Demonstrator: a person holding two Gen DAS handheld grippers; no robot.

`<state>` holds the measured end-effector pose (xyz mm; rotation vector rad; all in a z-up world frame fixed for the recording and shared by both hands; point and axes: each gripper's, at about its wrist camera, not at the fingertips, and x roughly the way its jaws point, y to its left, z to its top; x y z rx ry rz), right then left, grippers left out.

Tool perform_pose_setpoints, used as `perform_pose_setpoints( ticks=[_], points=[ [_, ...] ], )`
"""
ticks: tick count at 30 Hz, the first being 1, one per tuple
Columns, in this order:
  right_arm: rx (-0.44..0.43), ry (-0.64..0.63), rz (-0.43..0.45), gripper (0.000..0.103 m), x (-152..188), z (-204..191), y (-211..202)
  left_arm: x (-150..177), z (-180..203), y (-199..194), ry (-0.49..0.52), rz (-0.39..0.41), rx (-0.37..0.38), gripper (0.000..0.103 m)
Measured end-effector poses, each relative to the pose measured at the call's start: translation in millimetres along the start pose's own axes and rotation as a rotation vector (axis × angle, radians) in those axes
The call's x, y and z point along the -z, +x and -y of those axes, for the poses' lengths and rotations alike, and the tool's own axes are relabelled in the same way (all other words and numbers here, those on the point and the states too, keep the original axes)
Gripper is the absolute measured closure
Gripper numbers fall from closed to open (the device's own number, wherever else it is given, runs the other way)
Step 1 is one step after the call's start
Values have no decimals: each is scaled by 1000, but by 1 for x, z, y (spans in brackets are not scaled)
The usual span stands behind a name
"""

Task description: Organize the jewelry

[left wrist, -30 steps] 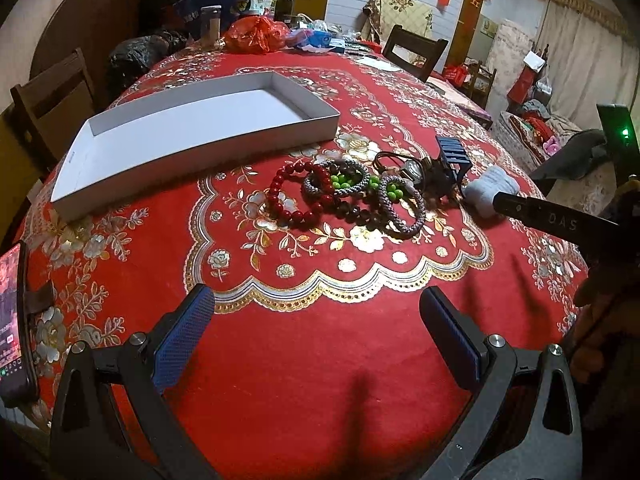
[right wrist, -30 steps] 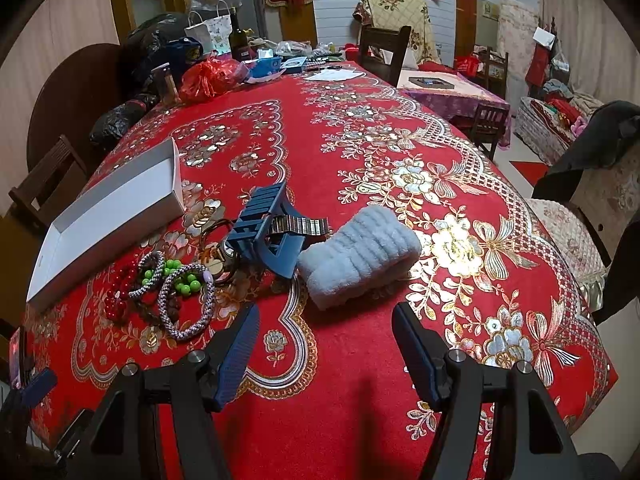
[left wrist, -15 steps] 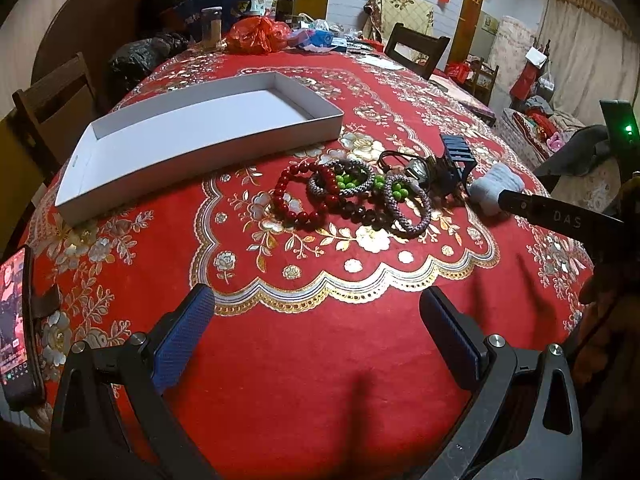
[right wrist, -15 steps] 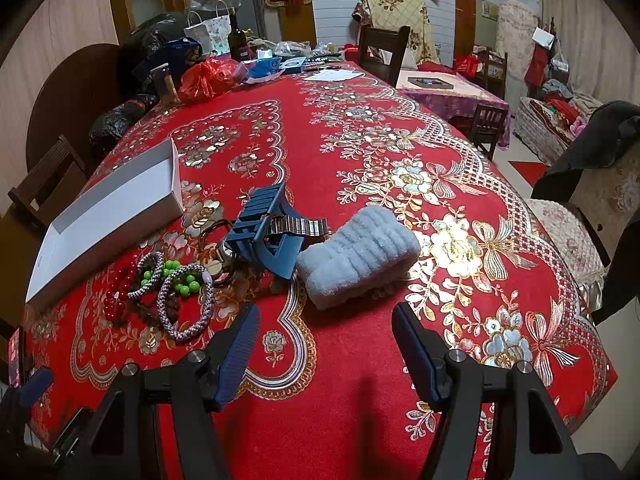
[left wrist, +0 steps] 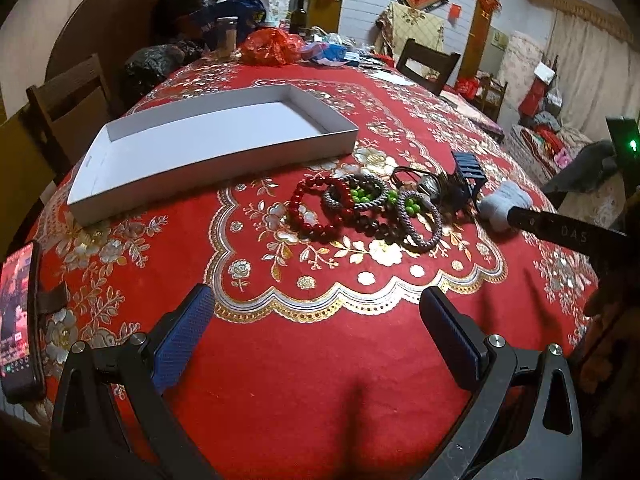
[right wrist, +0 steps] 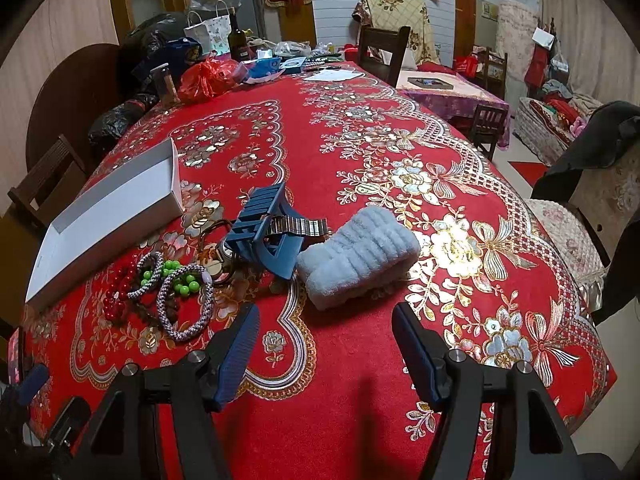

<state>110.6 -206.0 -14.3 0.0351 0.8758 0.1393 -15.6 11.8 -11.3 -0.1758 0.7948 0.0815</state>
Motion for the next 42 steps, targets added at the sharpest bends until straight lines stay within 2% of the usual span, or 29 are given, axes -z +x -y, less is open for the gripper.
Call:
perform_pose_setpoints(
  ticks=[6, 32, 42],
  points=[
    [1, 0, 0, 37, 0, 0, 0, 0, -7, 3, -35, -34, 18, 1],
    [2, -4, 0, 37, -1, -2, 1, 1, -5, 5, -27, -42, 12, 1],
    [3, -5, 2, 37, -1, -1, 0, -5, -20, 12, -34, -39, 15, 1]
  ],
)
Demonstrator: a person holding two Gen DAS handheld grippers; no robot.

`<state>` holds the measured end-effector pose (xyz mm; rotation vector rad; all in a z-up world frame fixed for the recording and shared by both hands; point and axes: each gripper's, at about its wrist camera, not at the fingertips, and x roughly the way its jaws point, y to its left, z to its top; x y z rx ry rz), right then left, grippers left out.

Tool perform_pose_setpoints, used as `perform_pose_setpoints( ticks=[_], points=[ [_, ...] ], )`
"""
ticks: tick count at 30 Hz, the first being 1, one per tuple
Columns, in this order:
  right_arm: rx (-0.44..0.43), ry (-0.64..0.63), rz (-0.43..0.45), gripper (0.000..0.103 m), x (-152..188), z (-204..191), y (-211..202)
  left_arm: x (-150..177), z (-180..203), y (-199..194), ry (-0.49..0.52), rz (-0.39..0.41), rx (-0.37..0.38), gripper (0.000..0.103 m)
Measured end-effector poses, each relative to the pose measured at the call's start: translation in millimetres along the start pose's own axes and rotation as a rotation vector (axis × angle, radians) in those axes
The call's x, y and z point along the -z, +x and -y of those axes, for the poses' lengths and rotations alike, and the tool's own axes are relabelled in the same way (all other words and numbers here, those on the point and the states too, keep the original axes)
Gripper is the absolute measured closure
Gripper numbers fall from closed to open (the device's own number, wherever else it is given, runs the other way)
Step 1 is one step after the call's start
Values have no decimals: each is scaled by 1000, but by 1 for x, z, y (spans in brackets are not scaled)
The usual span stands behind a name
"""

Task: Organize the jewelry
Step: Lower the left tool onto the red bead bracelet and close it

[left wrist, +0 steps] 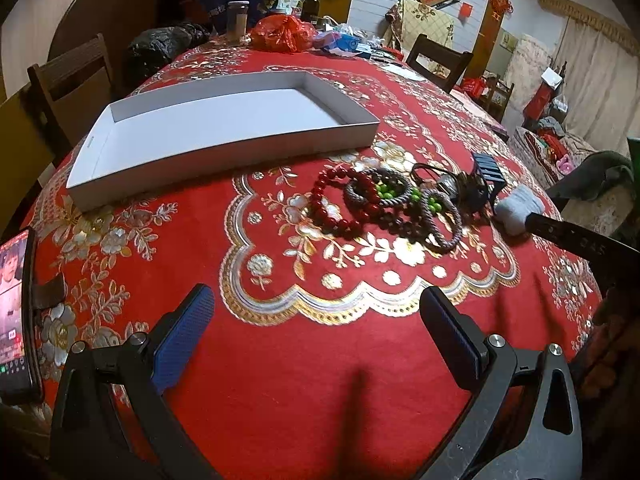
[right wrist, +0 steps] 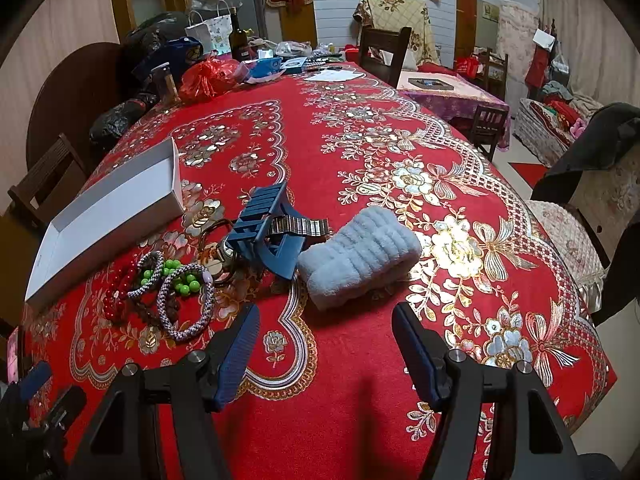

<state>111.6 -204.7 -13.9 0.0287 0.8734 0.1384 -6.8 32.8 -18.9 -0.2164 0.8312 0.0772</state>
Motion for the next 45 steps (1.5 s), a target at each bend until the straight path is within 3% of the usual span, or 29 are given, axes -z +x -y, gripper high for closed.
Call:
perform_pose_setpoints(
  ticks=[6, 8, 10, 12, 21, 40, 44, 45],
  points=[
    [-3, 6, -1, 37, 0, 0, 0, -21, -11, 13, 19, 24, 15, 1],
    [-5, 6, 0, 37, 0, 0, 0, -32, -11, 24, 43, 10, 27, 5],
    [-6, 10, 1, 37, 0, 0, 0, -42, -11, 36, 59, -8, 0, 15],
    [-7, 13, 2, 37, 0, 1, -1, -52, -14, 49, 45, -36, -22, 18],
    [-6, 12, 0, 37, 0, 0, -1, -62, -12, 77, 56, -75, -115, 18],
    [8, 30, 4, 37, -2, 4, 2, -65, -13, 89, 64, -87, -144, 19],
    [8, 36, 3, 37, -2, 6, 2, -63, -9, 86, 85, -69, -128, 36],
    [9, 34, 4, 37, -2, 6, 2, -62, -8, 85, 94, -64, -119, 45]
  ],
)
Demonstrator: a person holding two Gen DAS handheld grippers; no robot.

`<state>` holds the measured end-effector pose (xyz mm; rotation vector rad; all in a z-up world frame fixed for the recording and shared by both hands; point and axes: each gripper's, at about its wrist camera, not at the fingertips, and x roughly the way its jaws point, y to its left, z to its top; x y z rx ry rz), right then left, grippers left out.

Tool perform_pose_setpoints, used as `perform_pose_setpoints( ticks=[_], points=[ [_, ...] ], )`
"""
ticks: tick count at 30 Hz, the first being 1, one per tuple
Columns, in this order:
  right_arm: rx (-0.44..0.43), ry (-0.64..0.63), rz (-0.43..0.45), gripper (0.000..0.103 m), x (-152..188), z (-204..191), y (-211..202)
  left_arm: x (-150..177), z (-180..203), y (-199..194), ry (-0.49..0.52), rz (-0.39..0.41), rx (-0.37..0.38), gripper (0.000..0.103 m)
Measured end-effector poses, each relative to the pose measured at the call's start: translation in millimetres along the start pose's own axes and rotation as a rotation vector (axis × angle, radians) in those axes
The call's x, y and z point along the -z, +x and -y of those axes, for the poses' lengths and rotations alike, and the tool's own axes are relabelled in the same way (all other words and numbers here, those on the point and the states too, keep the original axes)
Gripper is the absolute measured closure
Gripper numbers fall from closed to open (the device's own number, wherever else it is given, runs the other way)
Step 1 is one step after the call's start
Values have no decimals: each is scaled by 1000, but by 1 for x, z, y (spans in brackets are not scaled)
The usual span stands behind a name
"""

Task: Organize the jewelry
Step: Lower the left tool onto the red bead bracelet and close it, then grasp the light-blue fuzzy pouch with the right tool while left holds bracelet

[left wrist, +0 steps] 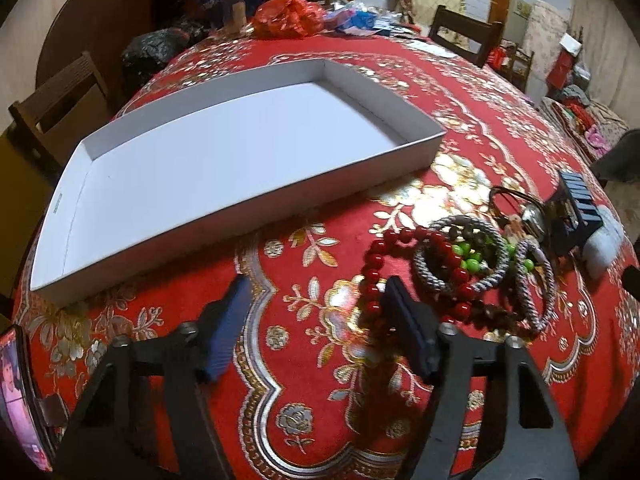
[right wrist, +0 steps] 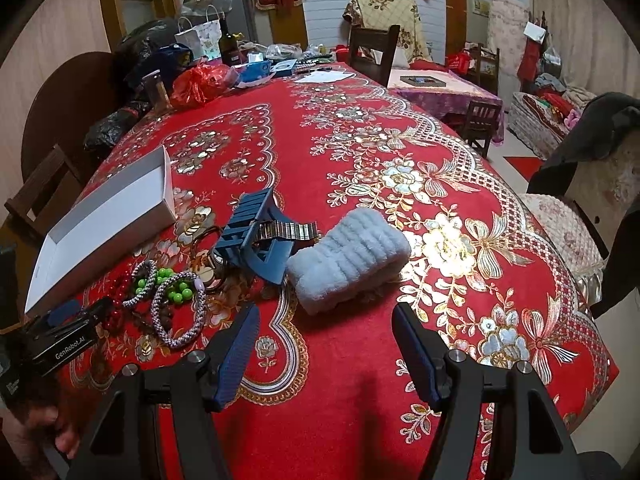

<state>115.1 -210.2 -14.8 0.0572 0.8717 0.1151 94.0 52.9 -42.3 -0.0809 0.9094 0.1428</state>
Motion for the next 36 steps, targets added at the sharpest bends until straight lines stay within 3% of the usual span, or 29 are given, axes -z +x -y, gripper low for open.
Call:
perform_pose_setpoints(
  ticks=[2, 4, 6, 11, 18, 30, 36],
  points=[
    [0, -2, 1, 37, 0, 0, 0, 1, 2, -2, 12, 8, 14, 61],
    [-1, 3, 0, 37, 0, 1, 0, 1, 3, -4, 17, 12, 34, 86],
    [-2, 10, -3, 37, 0, 2, 0, 3, 1, -6, 3, 12, 65, 95],
    [-5, 25, -7, 37, 0, 4, 1, 8, -12, -12, -57, 19, 133, 95],
    [3, 56, -16, 37, -1, 10, 6, 15, -8, -31, -30, 69, 168, 95],
    [4, 112, 16, 37, -23, 26, 16, 23, -15, -26, -59, 57, 147, 95],
    [-69, 206, -36, 37, -38, 33, 46, 24, -13, -24, -64, 51, 148, 95]
  ],
)
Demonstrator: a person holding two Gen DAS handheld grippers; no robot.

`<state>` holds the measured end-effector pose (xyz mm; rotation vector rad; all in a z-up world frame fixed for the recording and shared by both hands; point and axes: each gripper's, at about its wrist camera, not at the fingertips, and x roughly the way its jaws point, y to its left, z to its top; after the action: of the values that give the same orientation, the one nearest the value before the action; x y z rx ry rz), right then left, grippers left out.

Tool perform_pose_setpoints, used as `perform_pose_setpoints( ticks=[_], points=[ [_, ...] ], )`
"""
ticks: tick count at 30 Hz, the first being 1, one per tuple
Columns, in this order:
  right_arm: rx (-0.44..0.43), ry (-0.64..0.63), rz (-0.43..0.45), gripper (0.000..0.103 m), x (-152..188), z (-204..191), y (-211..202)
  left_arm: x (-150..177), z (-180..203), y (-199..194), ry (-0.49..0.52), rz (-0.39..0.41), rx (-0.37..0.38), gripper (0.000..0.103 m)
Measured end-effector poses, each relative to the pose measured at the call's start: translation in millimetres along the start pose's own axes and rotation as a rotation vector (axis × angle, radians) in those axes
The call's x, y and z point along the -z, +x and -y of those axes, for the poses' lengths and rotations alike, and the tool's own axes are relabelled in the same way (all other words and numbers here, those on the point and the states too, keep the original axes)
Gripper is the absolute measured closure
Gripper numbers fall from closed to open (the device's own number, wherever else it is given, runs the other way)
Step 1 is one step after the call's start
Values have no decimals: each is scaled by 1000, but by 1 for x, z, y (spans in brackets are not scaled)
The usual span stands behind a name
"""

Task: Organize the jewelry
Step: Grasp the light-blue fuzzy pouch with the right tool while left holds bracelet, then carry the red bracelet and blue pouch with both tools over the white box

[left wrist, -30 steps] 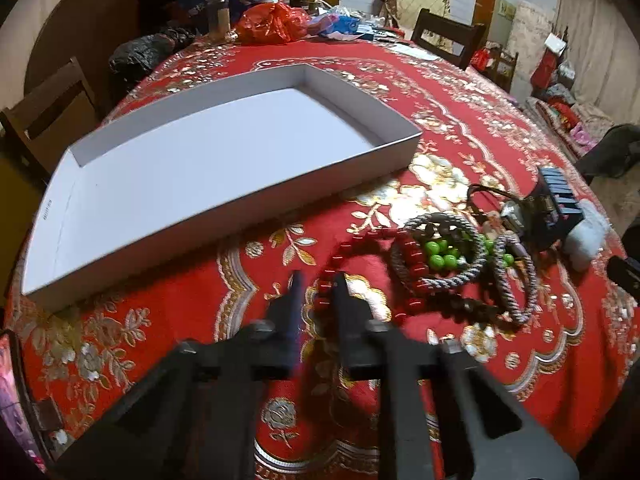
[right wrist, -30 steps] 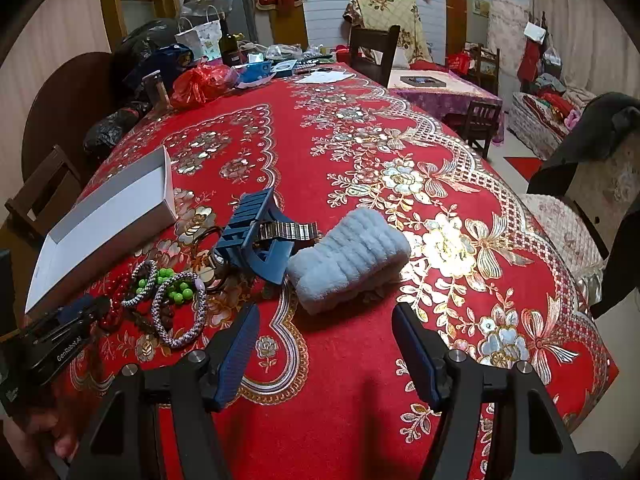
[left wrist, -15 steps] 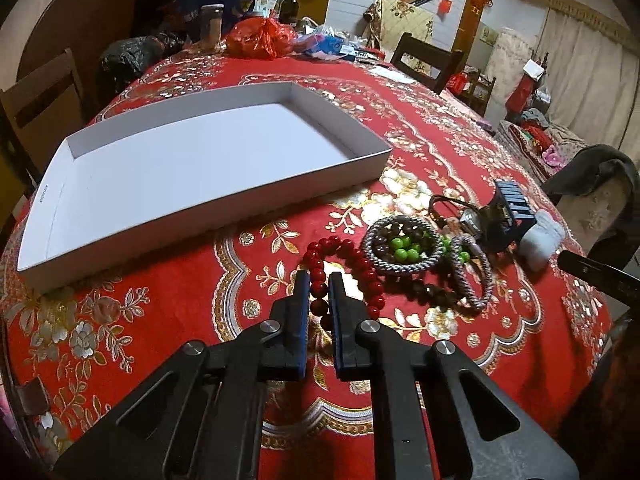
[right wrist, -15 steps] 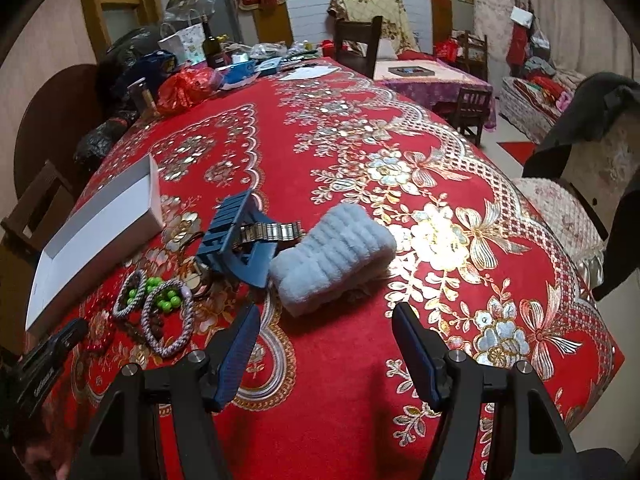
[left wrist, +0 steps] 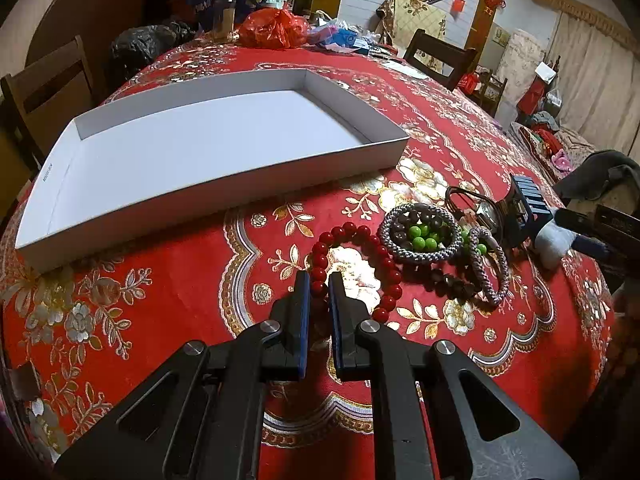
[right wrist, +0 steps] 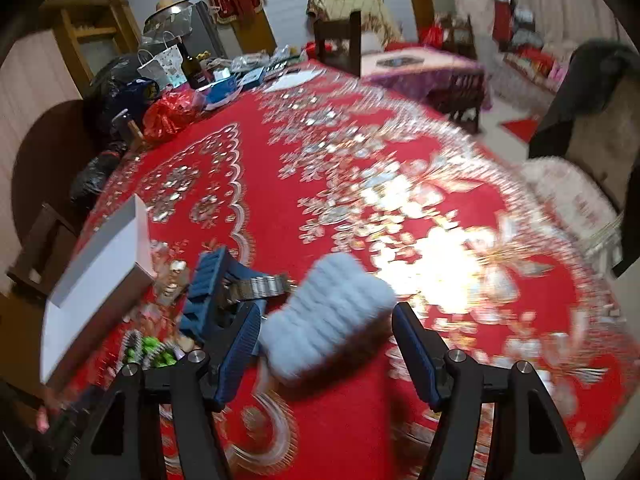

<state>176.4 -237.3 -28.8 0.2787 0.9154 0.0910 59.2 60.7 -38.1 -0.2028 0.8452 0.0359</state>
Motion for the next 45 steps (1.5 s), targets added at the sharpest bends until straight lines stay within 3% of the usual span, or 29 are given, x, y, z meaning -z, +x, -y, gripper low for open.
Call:
perform_pose_setpoints(
  ticks=[4, 6, 7, 8, 12, 16, 19, 24, 31, 45],
  points=[
    [24, 17, -59, 37, 0, 0, 21, 0, 1, 0, 6, -2, -1, 95],
    [30, 2, -48, 37, 0, -2, 23, 0, 2, 1, 12, -3, -5, 95],
    [30, -1, -41, 41, 0, -2, 22, 0, 2, 1, 14, -3, -6, 95],
    [22, 2, -38, 62, 0, 0, 21, 1, 2, 1, 14, -3, -7, 95],
    [-19, 44, -6, 70, 2, 10, 11, 1, 3, 2, 13, -3, -10, 95],
    [-20, 22, 41, 70, 6, 6, -6, 2, 3, 1, 13, 4, -9, 95],
    [16, -39, 100, 70, 12, -4, -27, 3, 4, 0, 17, 11, -18, 95],
    [-1, -160, 167, 70, 27, -28, -51, 4, 8, -3, 36, 21, -39, 95],
    [-29, -339, 177, 70, 51, -71, -61, 5, 7, -6, 30, 34, -47, 95],
    [-73, -410, 146, 70, 65, -87, -54, 3, 6, -5, 26, 28, -42, 95]
  ],
)
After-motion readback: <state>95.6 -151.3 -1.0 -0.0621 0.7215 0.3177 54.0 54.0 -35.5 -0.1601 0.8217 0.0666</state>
